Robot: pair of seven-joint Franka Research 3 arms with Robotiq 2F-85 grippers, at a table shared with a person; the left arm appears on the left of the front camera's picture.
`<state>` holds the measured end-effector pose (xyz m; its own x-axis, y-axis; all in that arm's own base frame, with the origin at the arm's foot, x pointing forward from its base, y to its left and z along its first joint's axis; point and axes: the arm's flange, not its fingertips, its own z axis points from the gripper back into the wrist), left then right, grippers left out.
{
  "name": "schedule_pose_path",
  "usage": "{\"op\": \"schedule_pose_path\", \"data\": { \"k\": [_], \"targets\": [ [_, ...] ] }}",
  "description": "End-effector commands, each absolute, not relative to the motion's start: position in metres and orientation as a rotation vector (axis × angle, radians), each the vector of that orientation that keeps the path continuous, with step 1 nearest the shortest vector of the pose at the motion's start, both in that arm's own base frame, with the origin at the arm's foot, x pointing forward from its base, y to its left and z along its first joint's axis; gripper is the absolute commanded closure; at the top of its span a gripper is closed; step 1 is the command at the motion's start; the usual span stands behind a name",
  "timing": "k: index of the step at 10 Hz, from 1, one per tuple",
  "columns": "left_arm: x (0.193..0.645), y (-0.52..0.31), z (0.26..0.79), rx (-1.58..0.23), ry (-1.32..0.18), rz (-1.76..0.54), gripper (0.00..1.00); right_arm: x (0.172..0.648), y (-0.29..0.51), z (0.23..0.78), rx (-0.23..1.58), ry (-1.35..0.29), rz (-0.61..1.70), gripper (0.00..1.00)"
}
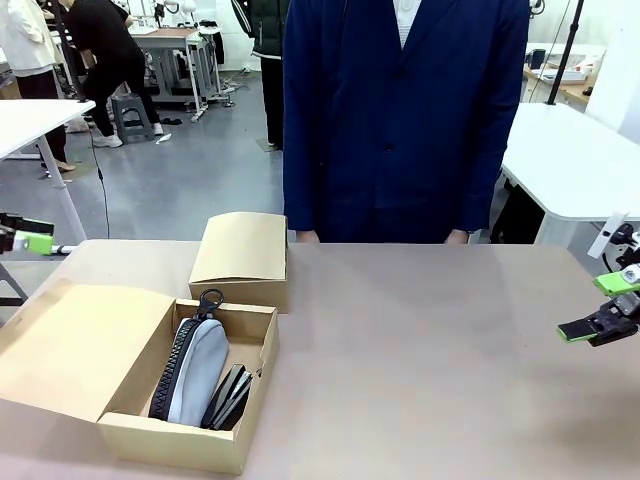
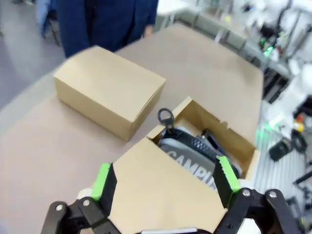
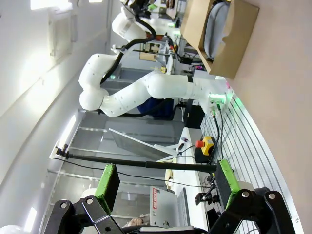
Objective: Place items inside the box.
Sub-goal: Close the lid of the Mailer Box closest to the robot.
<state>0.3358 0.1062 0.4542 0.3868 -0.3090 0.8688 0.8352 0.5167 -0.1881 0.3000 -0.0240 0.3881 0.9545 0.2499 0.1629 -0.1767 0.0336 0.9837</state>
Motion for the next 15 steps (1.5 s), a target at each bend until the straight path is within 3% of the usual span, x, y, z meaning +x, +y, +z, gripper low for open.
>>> {"op": "schedule_pose_path", "data": {
  "k": [1, 3, 5, 7, 10, 15],
  "targets": [
    [0.334, 0.118, 0.423, -0.573, -0.946, -1.048, 0.00, 0.299, -0.028, 0.390, 1.508, 0.059, 0.344, 0.00],
    [0.337, 0.155, 0.413, -0.611, -0.987, -1.027, 0.00, 0.299, -0.028, 0.390, 1.508, 0.059, 0.344, 0.00],
    [0.339, 0.185, 0.398, -0.585, -0.919, -1.059, 0.00, 0.299, -0.028, 0.390, 1.508, 0.059, 0.344, 0.00],
    [0.337, 0.209, 0.375, -0.443, -0.836, -1.072, 0.00, 0.299, -0.028, 0.390, 1.508, 0.059, 0.344, 0.00],
    [0.334, 0.217, 0.343, -0.417, -0.736, -1.100, 0.00, 0.299, -0.028, 0.390, 1.508, 0.059, 0.344, 0.00],
    [0.332, 0.180, 0.300, -0.576, -0.686, -1.135, 0.00, 0.299, -0.028, 0.390, 1.508, 0.059, 0.344, 0.00]
  ]
}}
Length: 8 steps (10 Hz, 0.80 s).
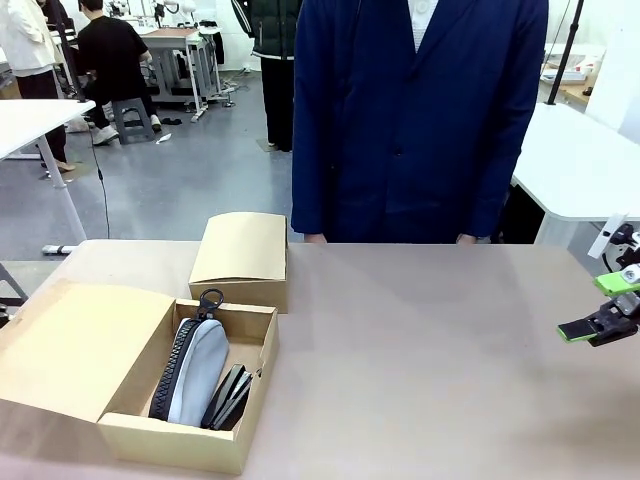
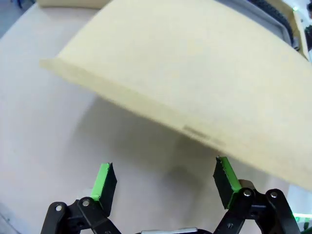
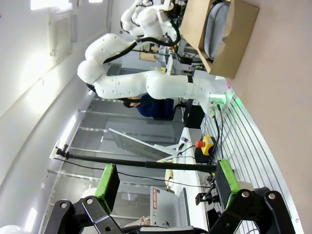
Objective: Place items inside the box.
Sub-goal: Close the lid of the Mailer Box closest to the robot.
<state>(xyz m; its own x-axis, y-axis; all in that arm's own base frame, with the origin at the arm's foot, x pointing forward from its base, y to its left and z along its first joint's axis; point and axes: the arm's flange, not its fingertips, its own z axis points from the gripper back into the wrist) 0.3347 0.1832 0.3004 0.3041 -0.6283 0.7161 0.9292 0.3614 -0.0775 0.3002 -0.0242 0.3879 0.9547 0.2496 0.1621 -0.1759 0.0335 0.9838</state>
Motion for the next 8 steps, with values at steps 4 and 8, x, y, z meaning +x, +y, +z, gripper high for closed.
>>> {"op": "schedule_pose_path", "data": {
  "k": [4, 8],
  "targets": [
    [0.318, 0.129, 0.321, -0.765, -0.800, -1.233, 0.00, 0.299, -0.028, 0.390, 1.508, 0.059, 0.344, 0.00],
    [0.303, 0.058, 0.359, -0.808, -0.926, -1.265, 0.00, 0.299, -0.028, 0.390, 1.508, 0.059, 0.344, 0.00]
  ]
}}
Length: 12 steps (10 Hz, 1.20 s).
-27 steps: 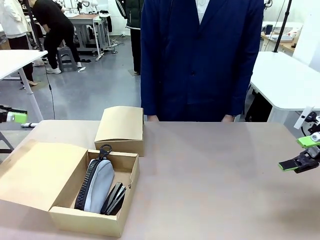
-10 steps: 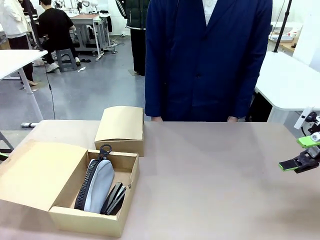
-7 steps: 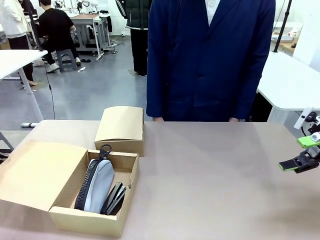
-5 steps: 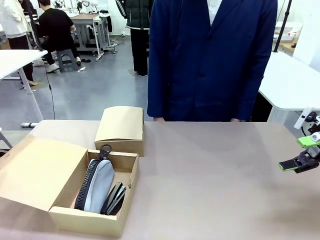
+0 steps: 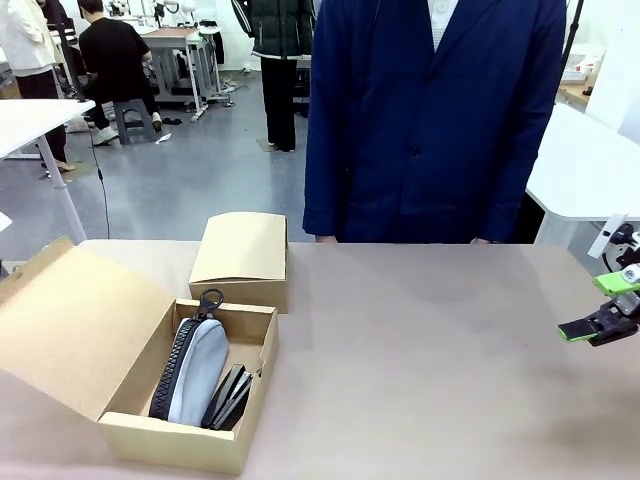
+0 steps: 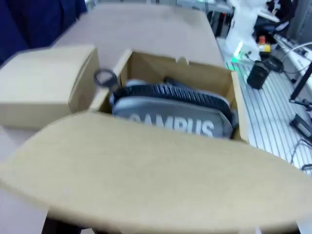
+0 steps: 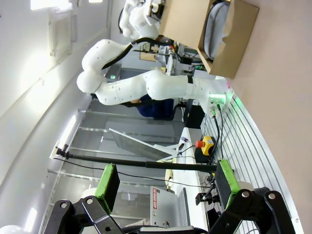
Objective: Place items inside the box.
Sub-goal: Close the lid of the Mailer Box closest to the robot.
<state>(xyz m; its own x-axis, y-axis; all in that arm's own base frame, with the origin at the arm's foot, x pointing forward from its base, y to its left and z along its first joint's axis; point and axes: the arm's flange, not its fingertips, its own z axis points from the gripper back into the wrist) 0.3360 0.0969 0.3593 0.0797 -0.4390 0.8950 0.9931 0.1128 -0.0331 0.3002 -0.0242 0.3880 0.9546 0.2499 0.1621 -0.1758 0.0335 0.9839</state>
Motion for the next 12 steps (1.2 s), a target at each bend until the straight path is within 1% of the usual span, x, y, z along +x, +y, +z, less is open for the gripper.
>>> {"op": "schedule_pose_path", "data": {
  "k": [1, 4, 7, 8, 12],
  "targets": [
    [0.296, 0.034, 0.364, -0.847, -0.952, -1.268, 0.00, 0.299, -0.028, 0.390, 1.508, 0.059, 0.344, 0.00],
    [0.280, -0.025, 0.366, -0.865, -1.003, -1.259, 0.00, 0.299, -0.028, 0.390, 1.508, 0.059, 0.344, 0.00],
    [0.270, -0.073, 0.344, -0.862, -1.023, -1.225, 0.00, 0.299, -0.028, 0.390, 1.508, 0.059, 0.344, 0.00],
    [0.266, -0.084, 0.338, -0.862, -1.019, -1.233, 0.00, 0.299, -0.028, 0.390, 1.508, 0.059, 0.344, 0.00],
    [0.247, -0.109, 0.311, -0.849, -0.909, -1.319, 0.00, 0.299, -0.028, 0.390, 1.508, 0.059, 0.344, 0.00]
  ]
}}
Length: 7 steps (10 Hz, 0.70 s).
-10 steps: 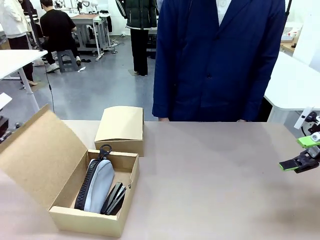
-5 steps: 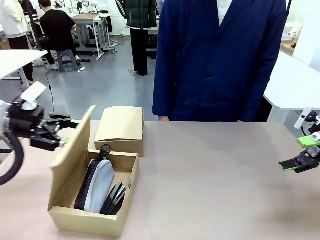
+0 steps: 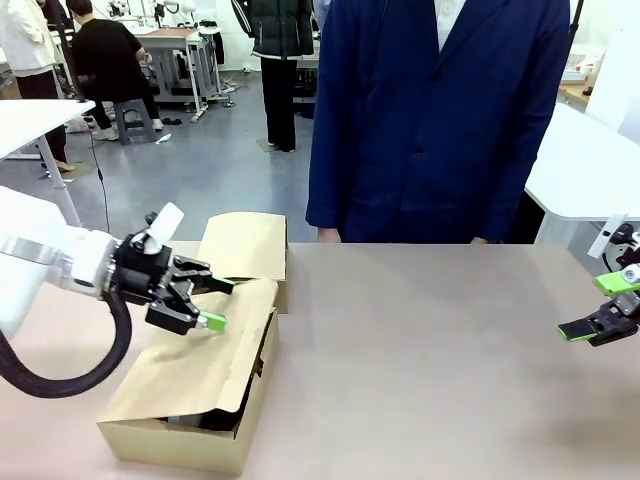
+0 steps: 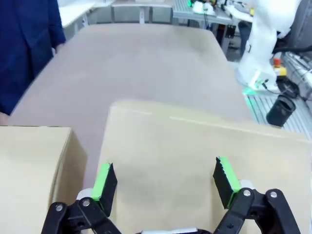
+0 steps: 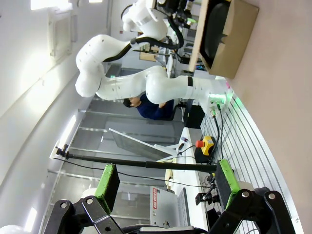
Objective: Place items inside the box.
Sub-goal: Close the lid of the Mailer Box closest to the robot.
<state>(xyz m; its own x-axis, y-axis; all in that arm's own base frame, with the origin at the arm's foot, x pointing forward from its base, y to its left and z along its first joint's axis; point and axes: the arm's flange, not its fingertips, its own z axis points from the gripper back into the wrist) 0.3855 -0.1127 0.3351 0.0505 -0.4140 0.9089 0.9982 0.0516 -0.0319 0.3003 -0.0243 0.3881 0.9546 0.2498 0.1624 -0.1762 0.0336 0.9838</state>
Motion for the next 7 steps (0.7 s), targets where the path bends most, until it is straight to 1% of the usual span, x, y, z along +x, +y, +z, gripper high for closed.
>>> {"op": "schedule_pose_path", "data": {
  "k": [1, 5, 7],
  "targets": [
    [0.245, -0.112, 0.306, -0.843, -0.899, -1.324, 0.00, 0.299, -0.028, 0.390, 1.508, 0.059, 0.344, 0.00],
    [0.235, -0.111, 0.292, -0.787, -0.883, -1.376, 0.00, 0.299, -0.028, 0.390, 1.508, 0.059, 0.344, 0.00],
    [0.235, -0.111, 0.296, -0.816, -0.867, -1.366, 0.00, 0.299, -0.028, 0.390, 1.508, 0.059, 0.344, 0.00]
  ]
}}
